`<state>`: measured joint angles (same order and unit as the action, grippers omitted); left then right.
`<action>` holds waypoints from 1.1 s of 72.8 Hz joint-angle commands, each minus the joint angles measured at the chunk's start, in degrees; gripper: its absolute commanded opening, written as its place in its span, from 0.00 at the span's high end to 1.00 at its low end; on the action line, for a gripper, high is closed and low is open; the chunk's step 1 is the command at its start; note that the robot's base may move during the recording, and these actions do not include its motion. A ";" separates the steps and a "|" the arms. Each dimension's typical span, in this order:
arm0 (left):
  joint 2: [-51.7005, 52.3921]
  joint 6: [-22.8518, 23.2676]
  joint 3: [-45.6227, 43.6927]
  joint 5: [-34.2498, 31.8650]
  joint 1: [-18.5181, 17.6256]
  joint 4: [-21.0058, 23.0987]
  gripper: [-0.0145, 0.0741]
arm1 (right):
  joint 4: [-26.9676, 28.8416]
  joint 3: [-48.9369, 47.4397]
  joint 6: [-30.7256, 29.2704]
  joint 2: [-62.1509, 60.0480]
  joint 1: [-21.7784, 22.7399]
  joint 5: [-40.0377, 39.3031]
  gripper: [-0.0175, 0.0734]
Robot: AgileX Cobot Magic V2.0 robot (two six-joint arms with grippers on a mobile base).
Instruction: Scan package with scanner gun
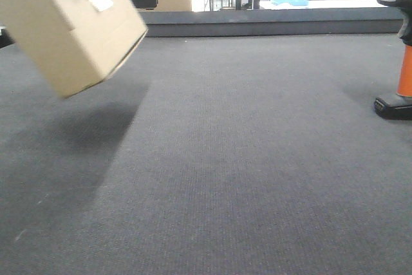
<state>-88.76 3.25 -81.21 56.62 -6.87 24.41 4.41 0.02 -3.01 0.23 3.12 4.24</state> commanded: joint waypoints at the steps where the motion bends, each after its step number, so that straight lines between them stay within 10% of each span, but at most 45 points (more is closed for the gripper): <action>1: 1.22 0.42 3.31 -5.02 -0.13 4.18 0.96 | -0.23 -0.02 -0.11 -0.23 0.34 -1.32 0.99; 14: 1.27 0.42 11.11 -13.30 -2.73 12.42 0.96 | -0.23 -0.02 -0.11 -0.23 0.34 -1.32 0.99; 33: 0.88 2.16 12.87 -22.41 -13.49 13.34 0.96 | -0.23 -0.02 -0.11 -0.23 0.34 -1.32 0.99; 80: -1.22 1.65 12.91 -19.57 -14.10 12.12 0.96 | -0.23 -0.02 -0.11 -0.23 0.34 -1.32 0.99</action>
<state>-90.09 5.14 -68.29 37.35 -20.60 36.26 4.41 0.02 -3.01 0.23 3.12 4.24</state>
